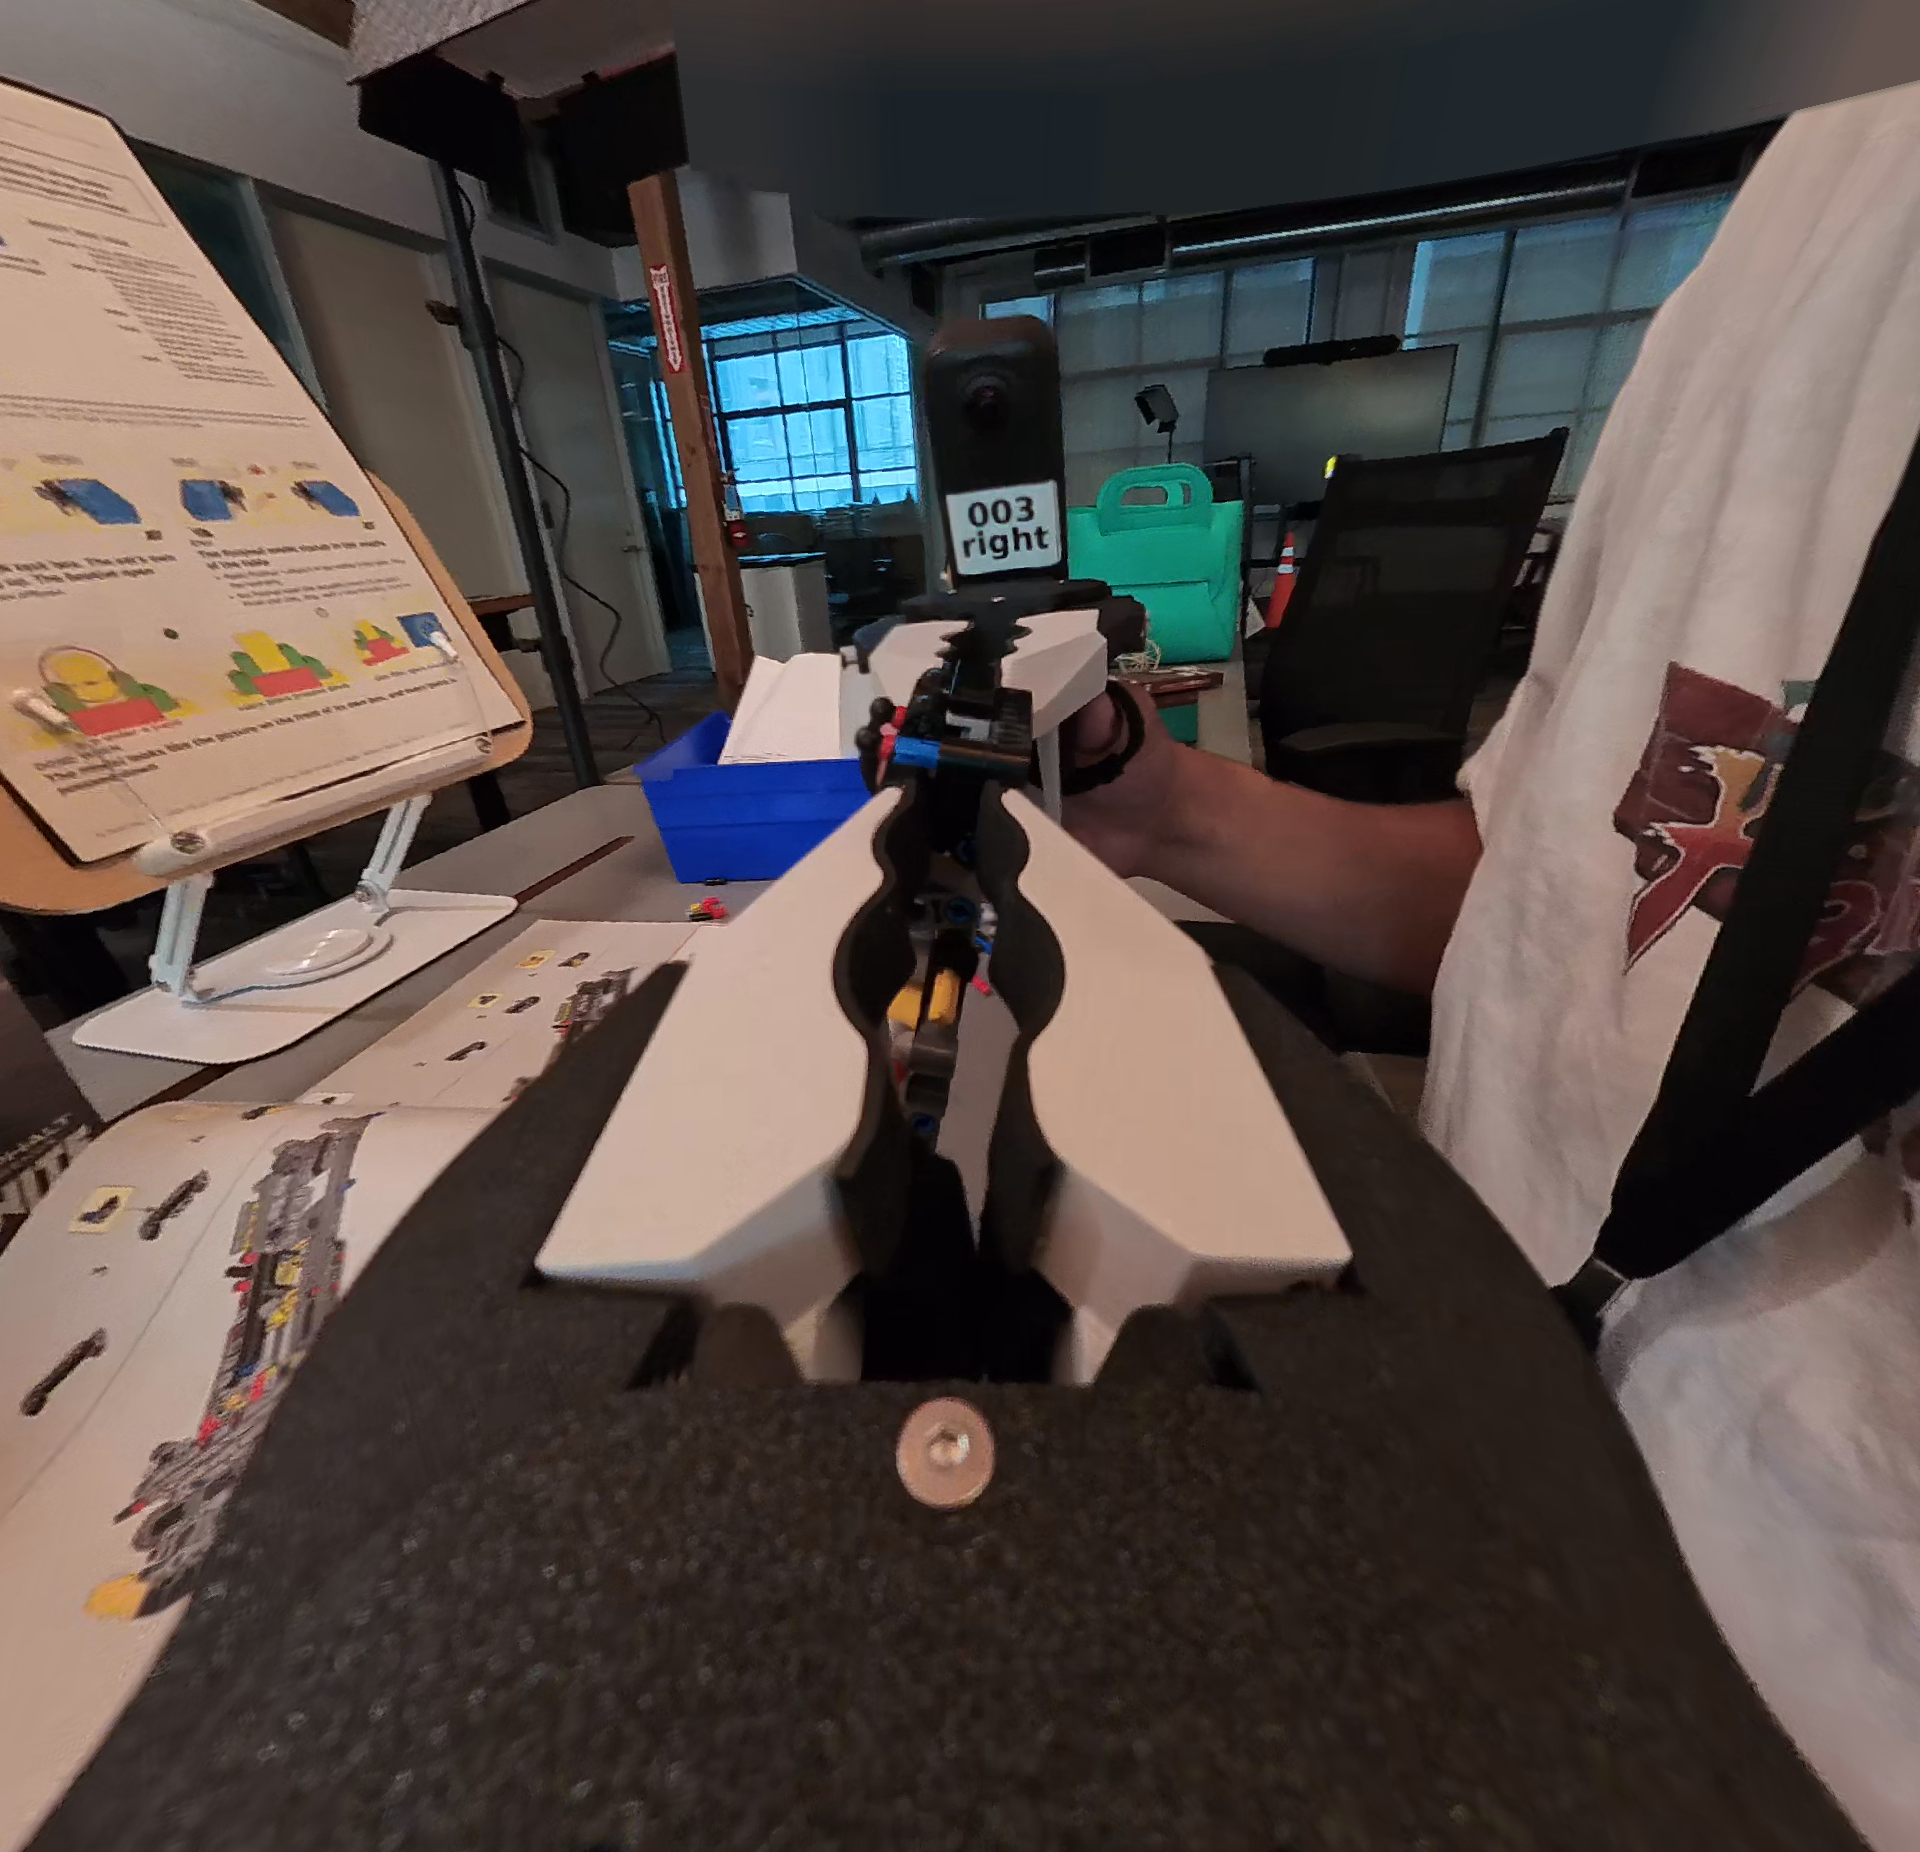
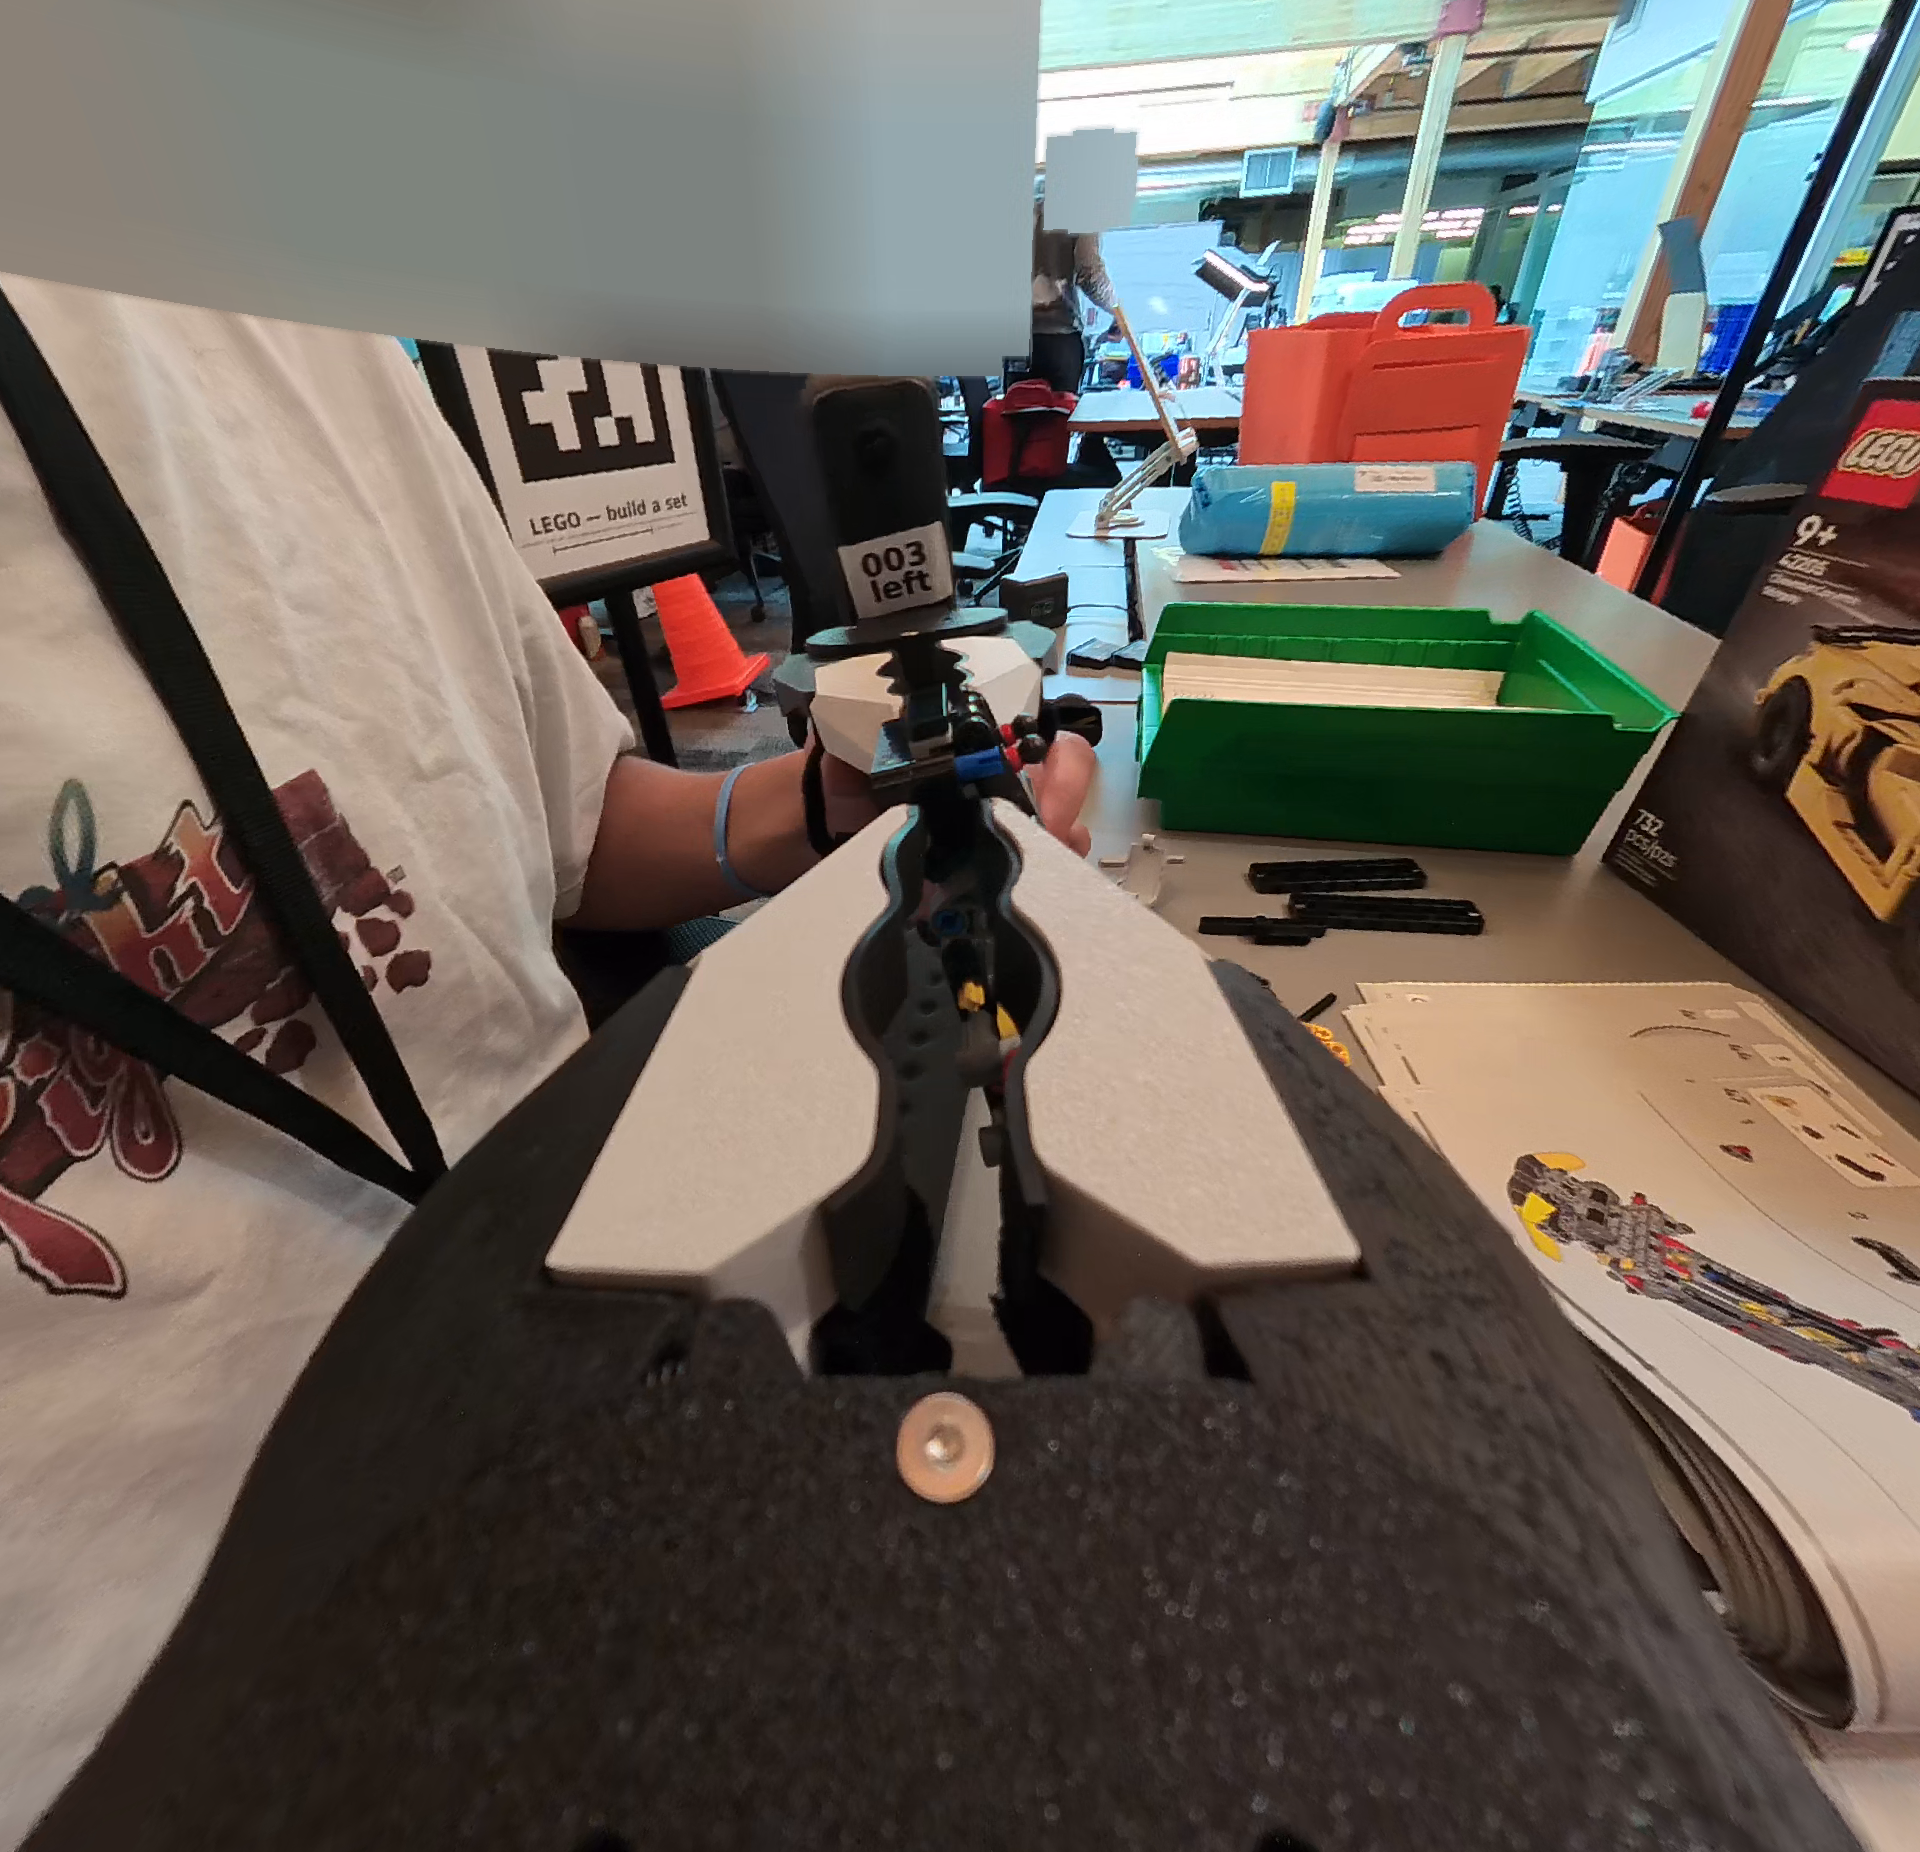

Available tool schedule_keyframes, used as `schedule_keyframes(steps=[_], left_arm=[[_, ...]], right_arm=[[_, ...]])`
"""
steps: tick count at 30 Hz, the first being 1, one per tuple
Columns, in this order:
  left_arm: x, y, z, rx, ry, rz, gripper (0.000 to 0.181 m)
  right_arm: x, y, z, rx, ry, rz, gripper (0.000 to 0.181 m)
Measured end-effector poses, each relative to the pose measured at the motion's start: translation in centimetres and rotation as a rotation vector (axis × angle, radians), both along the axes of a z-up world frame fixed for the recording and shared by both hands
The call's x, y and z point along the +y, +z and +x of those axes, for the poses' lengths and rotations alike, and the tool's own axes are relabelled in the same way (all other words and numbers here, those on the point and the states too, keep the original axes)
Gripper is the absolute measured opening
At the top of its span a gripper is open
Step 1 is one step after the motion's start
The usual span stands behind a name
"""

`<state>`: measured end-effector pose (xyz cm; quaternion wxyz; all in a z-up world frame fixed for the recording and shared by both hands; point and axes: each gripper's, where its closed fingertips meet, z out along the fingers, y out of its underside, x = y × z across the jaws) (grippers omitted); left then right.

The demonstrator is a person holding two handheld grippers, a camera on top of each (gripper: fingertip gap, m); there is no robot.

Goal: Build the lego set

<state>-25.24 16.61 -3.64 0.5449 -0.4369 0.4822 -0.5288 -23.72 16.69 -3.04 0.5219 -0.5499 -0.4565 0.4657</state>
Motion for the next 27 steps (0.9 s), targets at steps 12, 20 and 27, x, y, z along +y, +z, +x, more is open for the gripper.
schedule_keyframes(steps=[12,20,27], left_arm=[[1.4,0.4,1.5,0.029,-0.078,-0.107,0.007],[1.1,0.3,1.9,0.035,-0.143,-0.111,0.007],[1.2,0.4,1.7,0.015,-0.253,-0.123,0.006]], right_arm=[[1.1,1.1,1.5,0.111,-0.009,-0.036,0.032],[0.5,1.1,2.0,0.146,0.073,-0.092,0.024],[0.3,1.1,2.0,0.156,0.188,-0.080,0.023]])
